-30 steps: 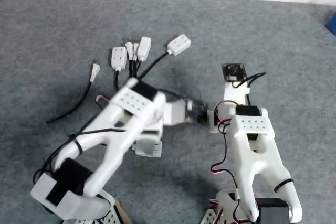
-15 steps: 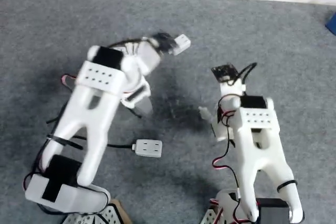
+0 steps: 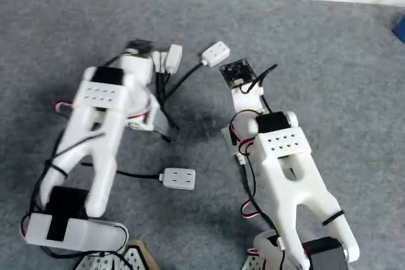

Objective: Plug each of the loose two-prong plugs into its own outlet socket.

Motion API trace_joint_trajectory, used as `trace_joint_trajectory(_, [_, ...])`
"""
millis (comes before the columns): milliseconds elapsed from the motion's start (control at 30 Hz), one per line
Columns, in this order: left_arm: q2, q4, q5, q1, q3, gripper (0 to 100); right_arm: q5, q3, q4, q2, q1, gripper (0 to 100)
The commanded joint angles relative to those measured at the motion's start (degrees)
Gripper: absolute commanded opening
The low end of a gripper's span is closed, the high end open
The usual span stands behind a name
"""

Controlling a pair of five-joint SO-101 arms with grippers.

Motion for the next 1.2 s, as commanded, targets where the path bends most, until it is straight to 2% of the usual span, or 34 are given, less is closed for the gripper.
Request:
trace_joint_trajectory(0, [-0.6, -3.2, 2.3, -8.6, 0.3, 32, -2.8, 1.6, -1.5, -0.9, -0.7, 25.5])
trace_joint_trajectory(167, [-0.7, -8.4, 2.1, -10.5, 5.1, 32, -6.9, 5.5, -3.6, -0.9, -0.8, 25.5])
trace_joint_trajectory(433, [-0.2, -10.9, 2.1, -10.6, 6.5, 32, -5.4, 12.8, -8.4, -0.9, -0.8, 25.5])
trace_joint_trajectory(667, [-0.1, -11.3, 2.1, -10.6, 6.6, 32, -4.1, 13.0, -9.0, -0.1, -0.8, 25.5])
trace_joint_trajectory(1067, [-0.1, -11.3, 2.1, -10.6, 7.2, 32, -1.8, -2.4, -3.6, 19.7, -0.7, 25.5])
trace_joint_trajectory(1167, [-0.1, -11.3, 2.1, -10.6, 7.2, 32, -1.7, -3.0, -3.2, 22.0, -0.6, 19.6])
